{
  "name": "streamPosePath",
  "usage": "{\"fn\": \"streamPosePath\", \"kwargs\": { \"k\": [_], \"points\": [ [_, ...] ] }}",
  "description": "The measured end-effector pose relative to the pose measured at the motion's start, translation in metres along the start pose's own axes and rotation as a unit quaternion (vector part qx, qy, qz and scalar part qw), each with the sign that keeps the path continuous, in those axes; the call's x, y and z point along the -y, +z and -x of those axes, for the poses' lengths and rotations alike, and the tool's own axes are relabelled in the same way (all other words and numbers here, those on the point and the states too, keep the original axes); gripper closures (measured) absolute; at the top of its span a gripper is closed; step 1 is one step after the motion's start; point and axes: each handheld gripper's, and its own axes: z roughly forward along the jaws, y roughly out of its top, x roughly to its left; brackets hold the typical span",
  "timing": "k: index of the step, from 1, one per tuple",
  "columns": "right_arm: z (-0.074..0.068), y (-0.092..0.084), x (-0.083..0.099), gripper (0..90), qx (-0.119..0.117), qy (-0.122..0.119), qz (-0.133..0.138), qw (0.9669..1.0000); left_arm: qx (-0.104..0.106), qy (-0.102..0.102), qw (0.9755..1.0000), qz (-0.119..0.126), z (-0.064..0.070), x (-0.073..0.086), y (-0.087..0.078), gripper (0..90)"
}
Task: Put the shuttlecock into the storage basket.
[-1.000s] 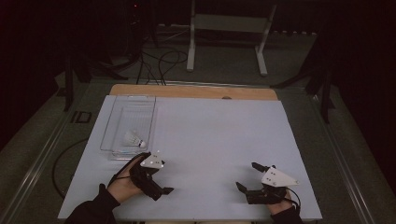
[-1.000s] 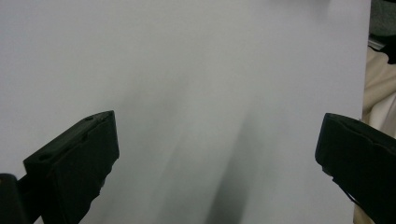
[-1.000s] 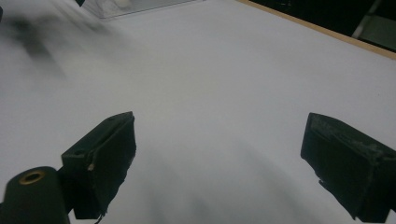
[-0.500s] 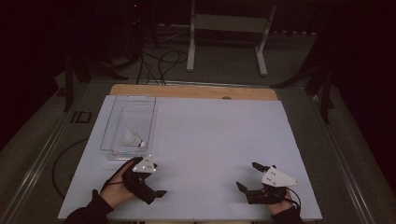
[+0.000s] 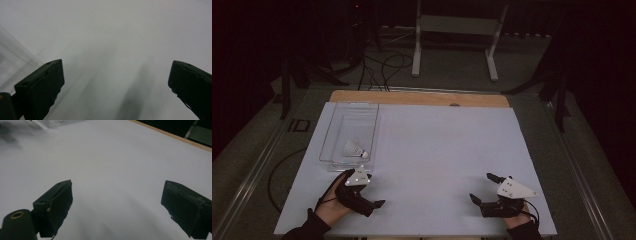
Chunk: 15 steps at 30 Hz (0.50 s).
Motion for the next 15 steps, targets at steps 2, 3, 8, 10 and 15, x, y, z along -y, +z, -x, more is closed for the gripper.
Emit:
{"fn": "streamPosePath", "kwargs": {
  "k": [2, 3, 8, 10, 15],
  "points": [
    [-0.0004, 0.0005, 0.0003, 10.3, -0.002, 0.0, -0.002, 1.0, -0.008, -0.003, 1.0, 0.001, 0.0, 0.0015, 0.0007, 1.2],
    [-0.0007, 0.0008, 0.0006, 10.3, -0.001, -0.001, -0.004, 1.0, -0.01, -0.002, 0.9999, 0.001, -0.0001, 0.002, 0.0008, 1.2],
    [-0.0015, 0.0013, 0.0012, 10.3, -0.002, -0.002, -0.006, 1.0, -0.015, -0.009, 0.9997, 0.017, -0.0003, 0.0037, 0.001, 1.1],
    [-0.0013, 0.0013, 0.0012, 10.3, -0.003, -0.002, -0.005, 1.0, -0.017, -0.01, 0.9996, 0.02, -0.0004, 0.0044, 0.0012, 1.2],
    [-0.0021, 0.0022, 0.0013, 10.3, -0.006, -0.003, -0.006, 1.0, -0.02, -0.017, 0.9993, 0.026, -0.0007, 0.0065, 0.0025, 1.1]
  ]
}}
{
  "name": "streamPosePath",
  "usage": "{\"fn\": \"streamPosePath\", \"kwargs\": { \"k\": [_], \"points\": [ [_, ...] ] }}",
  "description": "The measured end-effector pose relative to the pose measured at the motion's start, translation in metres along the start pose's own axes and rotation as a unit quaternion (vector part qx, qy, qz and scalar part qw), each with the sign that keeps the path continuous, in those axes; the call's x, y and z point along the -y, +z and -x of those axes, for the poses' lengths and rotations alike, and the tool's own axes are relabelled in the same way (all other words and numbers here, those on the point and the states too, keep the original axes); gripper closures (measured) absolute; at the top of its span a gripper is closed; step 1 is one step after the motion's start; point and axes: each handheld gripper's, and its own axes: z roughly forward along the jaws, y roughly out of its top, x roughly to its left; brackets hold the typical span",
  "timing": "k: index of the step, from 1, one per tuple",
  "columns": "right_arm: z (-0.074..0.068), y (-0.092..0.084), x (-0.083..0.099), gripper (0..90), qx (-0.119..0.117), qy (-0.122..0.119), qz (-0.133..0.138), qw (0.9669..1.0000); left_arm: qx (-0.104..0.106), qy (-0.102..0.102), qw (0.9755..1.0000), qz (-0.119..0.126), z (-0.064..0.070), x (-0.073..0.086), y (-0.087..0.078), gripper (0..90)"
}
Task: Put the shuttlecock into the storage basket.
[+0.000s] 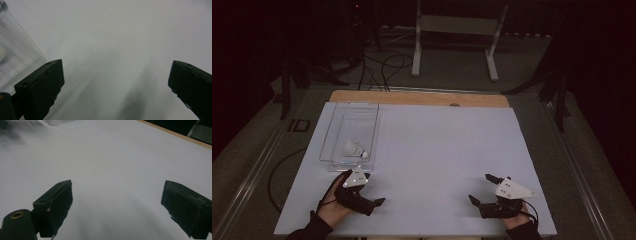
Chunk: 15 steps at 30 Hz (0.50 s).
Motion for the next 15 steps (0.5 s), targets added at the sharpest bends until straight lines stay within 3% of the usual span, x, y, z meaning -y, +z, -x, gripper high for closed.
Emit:
{"fn": "streamPosePath", "kwargs": {
  "k": [15],
  "points": [
    [-0.0002, 0.0007, 0.0001, 10.3, -0.002, 0.0, -0.001, 1.0, 0.015, 0.008, 0.9998, -0.011, 0.0039, 0.0004, 0.0051, 1.2]
  ]
}}
